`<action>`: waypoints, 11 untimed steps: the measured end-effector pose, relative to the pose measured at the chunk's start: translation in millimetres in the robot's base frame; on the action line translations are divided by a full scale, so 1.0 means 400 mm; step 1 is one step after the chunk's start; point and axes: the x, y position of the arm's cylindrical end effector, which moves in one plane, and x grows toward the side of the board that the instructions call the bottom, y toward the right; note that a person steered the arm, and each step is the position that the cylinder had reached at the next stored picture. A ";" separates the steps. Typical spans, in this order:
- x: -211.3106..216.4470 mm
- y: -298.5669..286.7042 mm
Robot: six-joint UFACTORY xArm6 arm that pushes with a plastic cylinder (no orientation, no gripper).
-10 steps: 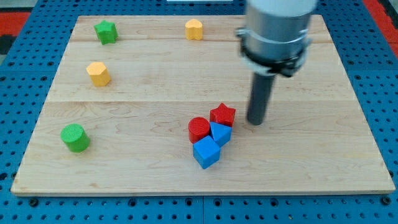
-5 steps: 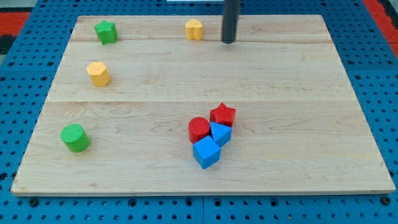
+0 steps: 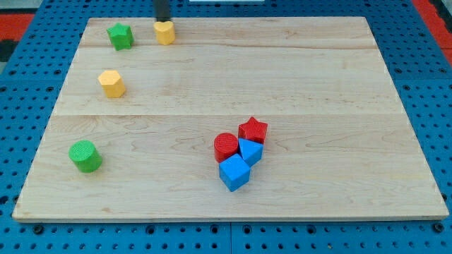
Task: Push the yellow hexagon to the right of the green circle with the green star
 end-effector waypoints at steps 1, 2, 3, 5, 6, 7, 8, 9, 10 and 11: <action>-0.018 -0.049; 0.028 -0.082; 0.147 -0.076; 0.173 -0.056; 0.051 -0.146; 0.093 -0.263; 0.195 -0.154; 0.268 -0.116; 0.353 -0.116; 0.440 -0.097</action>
